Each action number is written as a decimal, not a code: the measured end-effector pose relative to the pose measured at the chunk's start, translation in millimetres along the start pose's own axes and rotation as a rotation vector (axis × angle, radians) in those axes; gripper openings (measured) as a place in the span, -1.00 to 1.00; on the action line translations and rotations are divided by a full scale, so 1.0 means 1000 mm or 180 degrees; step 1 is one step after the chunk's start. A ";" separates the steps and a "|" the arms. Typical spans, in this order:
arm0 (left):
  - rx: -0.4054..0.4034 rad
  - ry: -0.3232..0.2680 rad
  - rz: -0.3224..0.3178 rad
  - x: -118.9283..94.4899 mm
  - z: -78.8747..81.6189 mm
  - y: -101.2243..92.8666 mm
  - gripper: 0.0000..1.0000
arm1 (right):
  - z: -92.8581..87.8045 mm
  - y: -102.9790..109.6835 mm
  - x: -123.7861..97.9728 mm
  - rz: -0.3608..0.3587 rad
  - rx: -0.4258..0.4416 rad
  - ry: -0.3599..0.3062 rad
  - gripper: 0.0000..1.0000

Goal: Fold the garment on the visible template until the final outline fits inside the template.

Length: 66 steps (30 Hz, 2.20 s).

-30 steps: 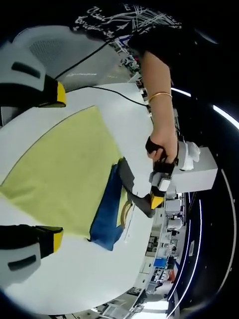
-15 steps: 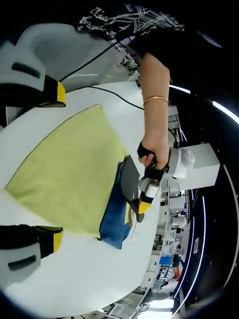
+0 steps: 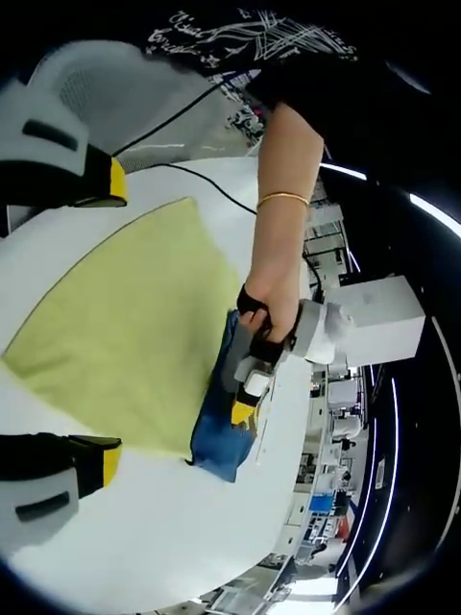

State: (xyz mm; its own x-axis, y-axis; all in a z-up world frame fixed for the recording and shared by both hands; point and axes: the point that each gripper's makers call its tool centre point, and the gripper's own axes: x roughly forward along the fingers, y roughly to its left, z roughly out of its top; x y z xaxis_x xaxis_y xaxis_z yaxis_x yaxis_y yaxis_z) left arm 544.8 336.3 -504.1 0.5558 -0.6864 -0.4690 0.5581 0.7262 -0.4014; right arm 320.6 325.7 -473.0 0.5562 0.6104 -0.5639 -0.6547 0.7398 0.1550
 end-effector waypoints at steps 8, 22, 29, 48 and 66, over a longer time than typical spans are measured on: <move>0.0063 0.0156 0.0038 0.008 -0.012 0.003 -0.95 | -0.003 0.000 0.001 -0.0033 0.0045 -0.0008 0.98; 0.0145 0.0235 -0.0170 0.006 -0.016 -0.011 -0.74 | 0.002 0.001 -0.001 -0.0054 0.0070 -0.0058 0.99; 0.0599 -0.0043 -0.0245 -0.019 0.007 -0.011 -0.25 | 0.004 0.002 0.000 -0.0038 0.0037 -0.0048 0.99; 0.0735 -0.0345 0.0018 -0.125 0.026 0.027 0.72 | 0.011 -0.003 0.001 -0.0053 0.0102 -0.0049 0.98; 0.0886 -0.0283 0.0122 -0.210 -0.019 0.047 0.98 | 0.009 -0.002 0.002 -0.0057 0.0077 -0.0035 0.97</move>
State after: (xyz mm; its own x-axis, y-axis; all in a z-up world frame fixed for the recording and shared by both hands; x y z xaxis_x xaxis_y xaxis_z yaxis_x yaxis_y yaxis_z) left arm 442.3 515.4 -439.2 0.6246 -0.6682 -0.4041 0.6763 0.7216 -0.1478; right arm 327.2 327.9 -467.5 0.5734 0.6001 -0.5577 -0.6322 0.7571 0.1647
